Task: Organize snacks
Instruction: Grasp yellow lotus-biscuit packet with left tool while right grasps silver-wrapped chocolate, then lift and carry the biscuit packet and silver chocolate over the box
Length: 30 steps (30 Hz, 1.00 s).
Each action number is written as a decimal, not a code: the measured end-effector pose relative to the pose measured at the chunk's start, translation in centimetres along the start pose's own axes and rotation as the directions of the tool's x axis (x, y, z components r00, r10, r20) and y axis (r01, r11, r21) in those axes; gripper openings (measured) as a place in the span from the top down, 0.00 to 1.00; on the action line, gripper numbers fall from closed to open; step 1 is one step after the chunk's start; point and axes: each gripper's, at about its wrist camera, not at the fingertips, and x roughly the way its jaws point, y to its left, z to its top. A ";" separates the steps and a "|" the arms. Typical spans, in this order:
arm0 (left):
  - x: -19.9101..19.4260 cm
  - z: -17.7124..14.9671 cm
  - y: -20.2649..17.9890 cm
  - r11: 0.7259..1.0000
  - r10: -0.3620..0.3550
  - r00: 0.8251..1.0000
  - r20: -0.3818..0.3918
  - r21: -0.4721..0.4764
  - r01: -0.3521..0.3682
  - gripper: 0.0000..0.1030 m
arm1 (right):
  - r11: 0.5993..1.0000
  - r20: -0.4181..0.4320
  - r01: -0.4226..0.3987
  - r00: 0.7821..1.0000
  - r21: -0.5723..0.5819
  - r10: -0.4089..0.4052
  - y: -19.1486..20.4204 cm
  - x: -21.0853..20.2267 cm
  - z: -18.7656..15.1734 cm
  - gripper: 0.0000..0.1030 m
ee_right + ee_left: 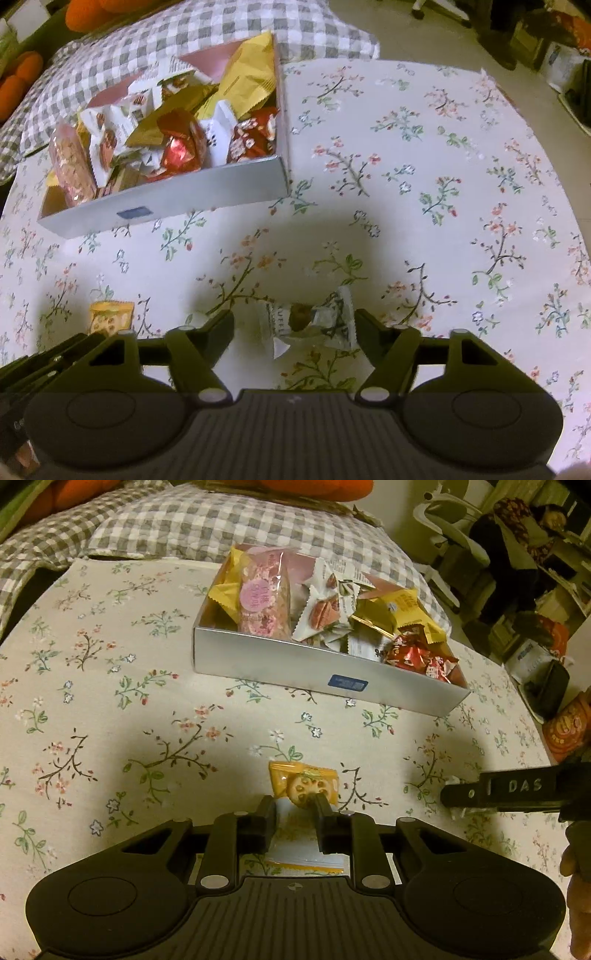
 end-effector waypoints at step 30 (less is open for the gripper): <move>0.9 -1.1 -2.9 0.957 0.115 0.992 0.043 0.265 -0.122 0.64 | 0.997 0.100 -0.056 0.993 -0.062 0.062 1.8 -1.7 0.3 0.64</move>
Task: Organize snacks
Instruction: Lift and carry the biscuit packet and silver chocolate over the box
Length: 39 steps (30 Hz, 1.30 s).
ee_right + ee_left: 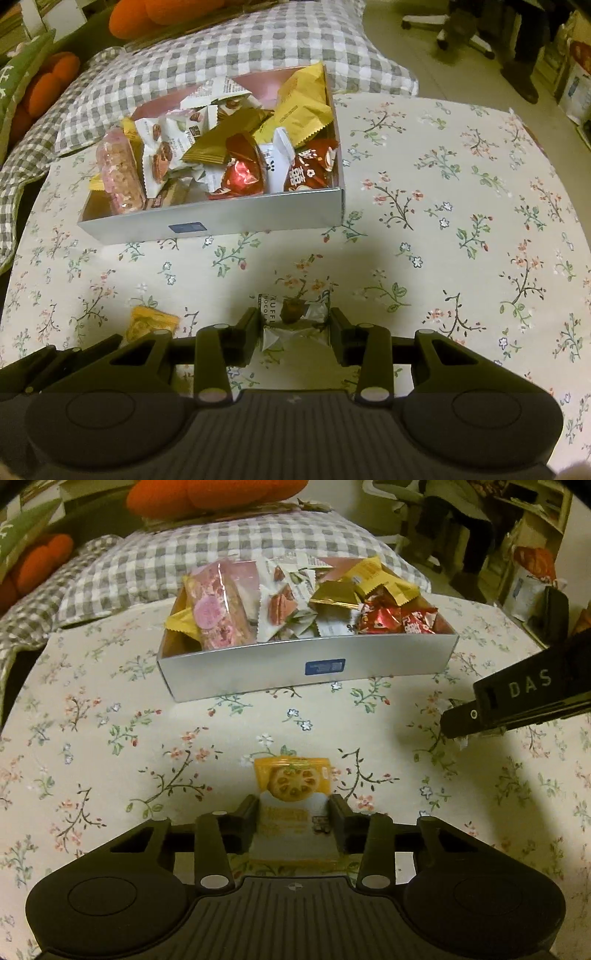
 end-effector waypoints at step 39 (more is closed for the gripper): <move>-2.6 6.1 3.2 0.993 -0.043 0.988 0.151 -0.098 0.059 0.65 | 0.986 0.141 -0.164 0.977 0.012 0.160 2.0 -2.0 1.7 0.65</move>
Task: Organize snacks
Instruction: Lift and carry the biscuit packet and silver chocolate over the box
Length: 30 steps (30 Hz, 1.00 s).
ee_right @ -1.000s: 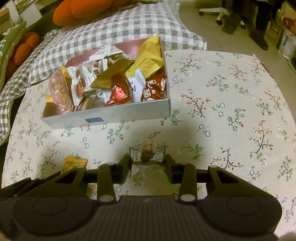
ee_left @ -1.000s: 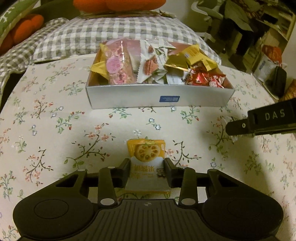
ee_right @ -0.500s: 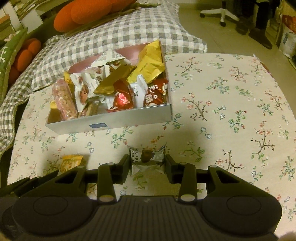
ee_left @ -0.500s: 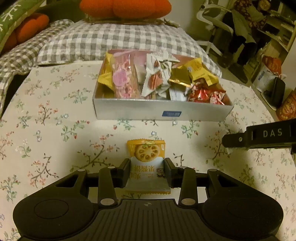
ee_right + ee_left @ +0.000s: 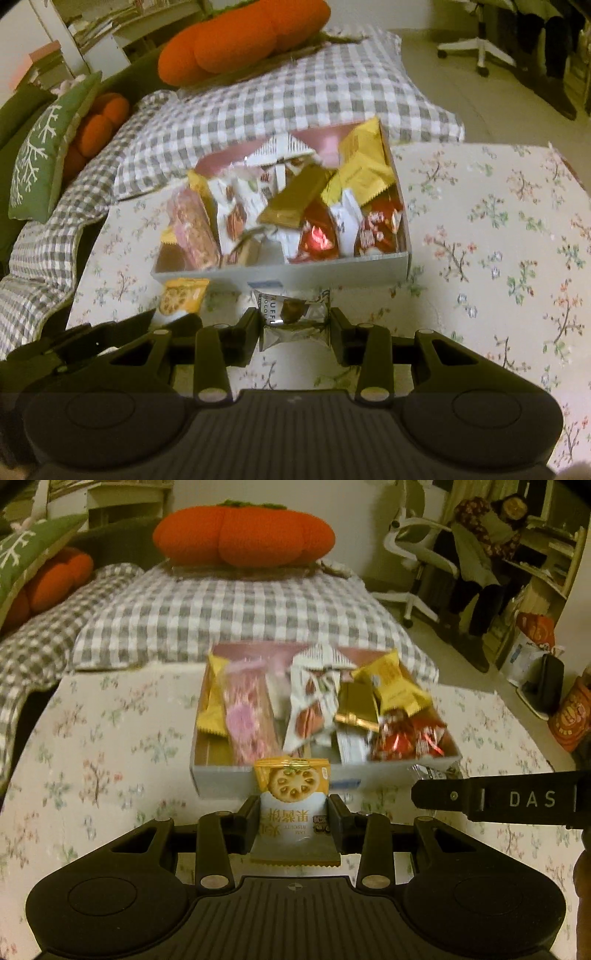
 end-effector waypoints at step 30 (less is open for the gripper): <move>6.3 3.5 -1.0 0.986 -0.162 0.981 0.111 0.058 0.156 0.65 | 0.968 0.123 -0.016 0.992 0.252 -0.015 -5.0 3.3 3.5 0.64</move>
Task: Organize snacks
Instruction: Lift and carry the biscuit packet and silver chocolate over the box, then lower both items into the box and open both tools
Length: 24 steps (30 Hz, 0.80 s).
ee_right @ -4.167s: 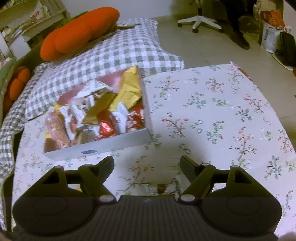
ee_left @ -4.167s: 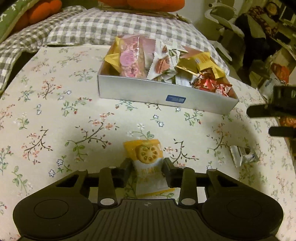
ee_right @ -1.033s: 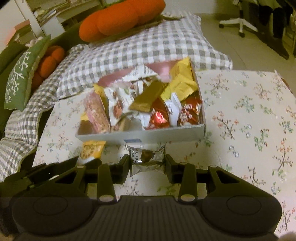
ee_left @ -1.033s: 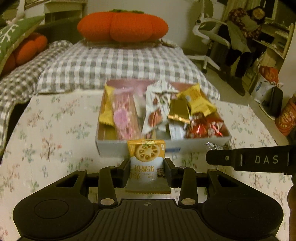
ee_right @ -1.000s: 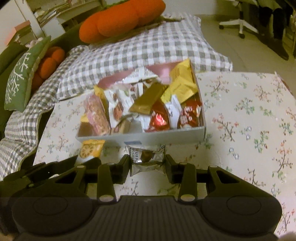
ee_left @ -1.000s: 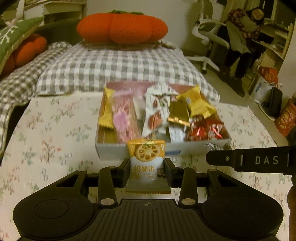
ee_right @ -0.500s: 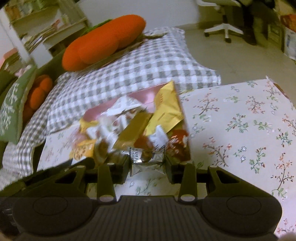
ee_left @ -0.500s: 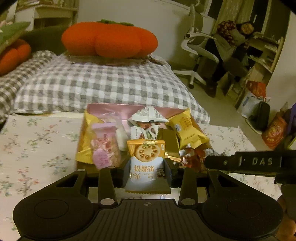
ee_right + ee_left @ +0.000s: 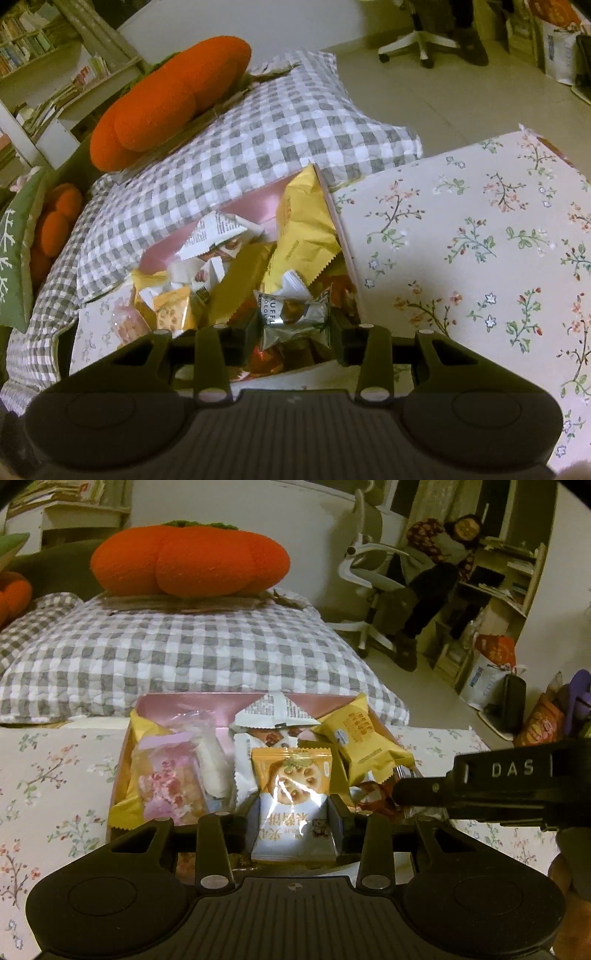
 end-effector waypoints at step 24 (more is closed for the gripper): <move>-3.3 1.5 0.7 0.998 0.017 0.998 0.061 -0.053 -0.013 0.53 | 0.990 0.026 -0.088 0.996 0.108 0.086 -0.9 -0.9 0.2 0.60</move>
